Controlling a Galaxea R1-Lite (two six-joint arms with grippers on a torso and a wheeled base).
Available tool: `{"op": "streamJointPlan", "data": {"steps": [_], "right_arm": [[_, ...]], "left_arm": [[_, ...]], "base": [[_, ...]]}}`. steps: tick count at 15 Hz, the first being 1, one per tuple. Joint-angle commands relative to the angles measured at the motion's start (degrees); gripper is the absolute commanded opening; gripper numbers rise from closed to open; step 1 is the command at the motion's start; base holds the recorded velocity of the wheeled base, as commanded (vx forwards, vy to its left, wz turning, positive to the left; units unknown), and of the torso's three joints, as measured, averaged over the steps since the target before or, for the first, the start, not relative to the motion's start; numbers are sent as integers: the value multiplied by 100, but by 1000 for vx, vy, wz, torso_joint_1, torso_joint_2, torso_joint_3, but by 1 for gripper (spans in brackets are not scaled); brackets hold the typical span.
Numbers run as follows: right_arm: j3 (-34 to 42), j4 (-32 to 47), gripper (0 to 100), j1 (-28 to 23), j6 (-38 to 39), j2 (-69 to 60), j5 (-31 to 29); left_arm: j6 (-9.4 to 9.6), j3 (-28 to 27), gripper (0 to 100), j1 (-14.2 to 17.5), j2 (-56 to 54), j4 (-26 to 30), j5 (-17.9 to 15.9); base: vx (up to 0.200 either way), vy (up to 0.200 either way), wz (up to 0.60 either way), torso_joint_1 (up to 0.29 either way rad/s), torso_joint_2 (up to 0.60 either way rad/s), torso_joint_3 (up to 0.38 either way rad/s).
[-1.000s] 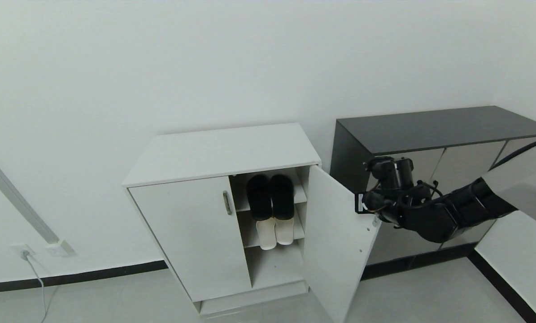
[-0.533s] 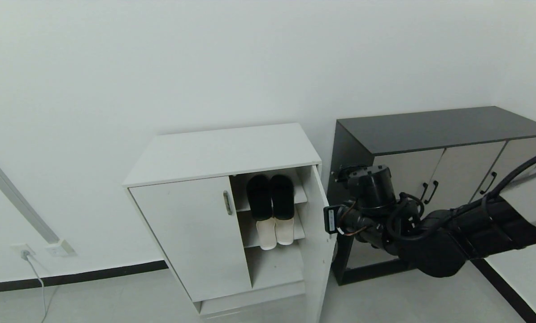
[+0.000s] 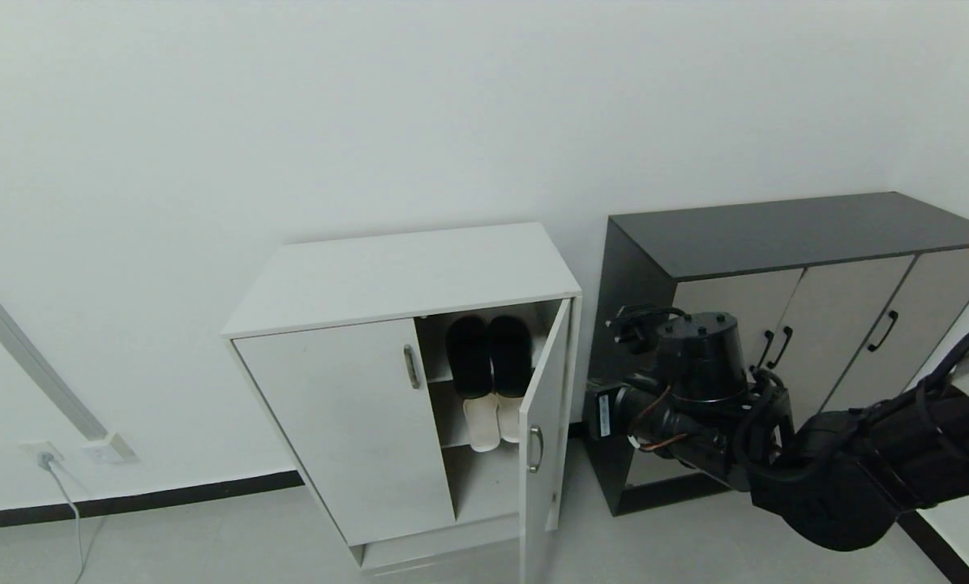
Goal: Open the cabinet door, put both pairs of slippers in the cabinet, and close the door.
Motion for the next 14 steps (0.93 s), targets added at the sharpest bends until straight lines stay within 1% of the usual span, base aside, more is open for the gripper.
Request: {"op": "streamJointPlan", "data": {"steps": [1, 9, 14], "right_arm": [[103, -12, 0, -1, -5, -43, 10], [183, -135, 0, 25, -5, -52, 10], [227, -170, 0, 16, -5, -70, 19]], "left_arm": [[-3, 1, 0, 1, 7, 0, 1], [-3, 1, 0, 1, 7, 0, 1], [5, 1, 0, 1, 7, 0, 1]], "base": [[0, 0, 0, 0, 0, 0], [0, 0, 0, 0, 0, 0], [0, 0, 600, 1, 3, 4]]}}
